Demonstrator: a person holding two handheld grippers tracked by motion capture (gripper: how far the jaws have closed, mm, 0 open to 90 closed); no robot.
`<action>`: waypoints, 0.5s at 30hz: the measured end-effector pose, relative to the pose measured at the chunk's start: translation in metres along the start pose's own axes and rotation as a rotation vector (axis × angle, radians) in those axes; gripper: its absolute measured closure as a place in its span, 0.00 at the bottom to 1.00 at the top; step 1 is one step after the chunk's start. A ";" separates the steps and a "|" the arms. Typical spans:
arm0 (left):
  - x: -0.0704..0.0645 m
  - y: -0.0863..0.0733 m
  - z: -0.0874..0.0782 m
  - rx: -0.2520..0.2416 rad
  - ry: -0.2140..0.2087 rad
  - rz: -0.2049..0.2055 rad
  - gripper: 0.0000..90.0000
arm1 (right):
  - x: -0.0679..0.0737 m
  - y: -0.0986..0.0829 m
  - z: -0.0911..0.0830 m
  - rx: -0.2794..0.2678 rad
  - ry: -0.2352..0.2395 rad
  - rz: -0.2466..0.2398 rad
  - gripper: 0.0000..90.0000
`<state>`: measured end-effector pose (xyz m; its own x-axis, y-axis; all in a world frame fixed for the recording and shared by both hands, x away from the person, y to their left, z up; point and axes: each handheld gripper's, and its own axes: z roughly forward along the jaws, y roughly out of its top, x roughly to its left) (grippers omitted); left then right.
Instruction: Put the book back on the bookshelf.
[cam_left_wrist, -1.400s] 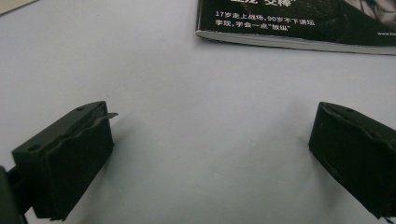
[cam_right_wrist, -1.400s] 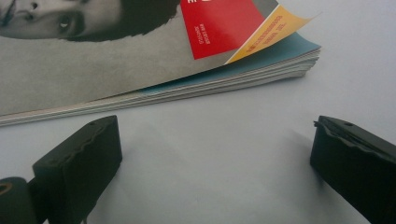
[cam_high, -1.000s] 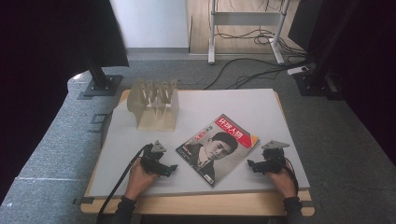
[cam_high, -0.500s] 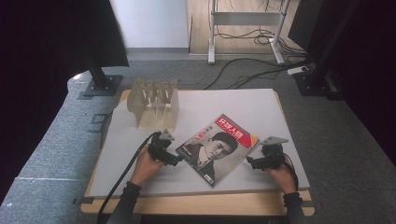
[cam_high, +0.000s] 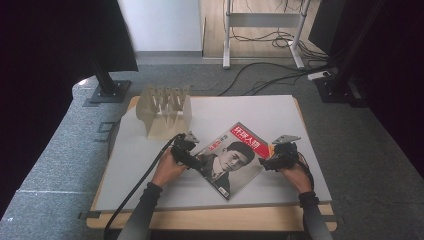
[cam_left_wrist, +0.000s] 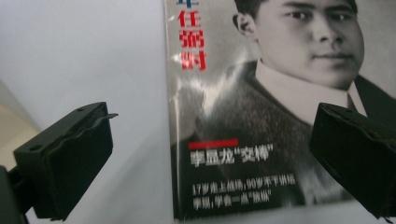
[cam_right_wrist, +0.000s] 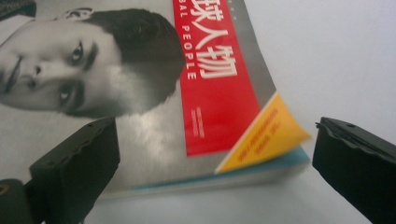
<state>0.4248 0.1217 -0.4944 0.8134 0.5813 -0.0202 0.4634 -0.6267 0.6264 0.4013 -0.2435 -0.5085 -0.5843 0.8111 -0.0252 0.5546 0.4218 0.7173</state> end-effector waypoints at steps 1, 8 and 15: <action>0.000 0.002 0.002 0.004 -0.003 0.002 0.00 | -0.001 0.003 0.003 0.000 0.004 -0.002 0.00; 0.005 0.009 0.019 -0.007 -0.017 -0.006 0.00 | -0.009 0.015 0.024 0.027 0.022 0.002 0.00; 0.003 0.007 0.039 0.011 -0.052 0.005 0.00 | -0.019 0.017 0.040 0.041 0.058 0.009 0.00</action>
<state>0.4447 0.0988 -0.5207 0.8330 0.5503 -0.0577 0.4627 -0.6355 0.6181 0.4454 -0.2355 -0.5235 -0.6121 0.7905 0.0228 0.5833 0.4318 0.6880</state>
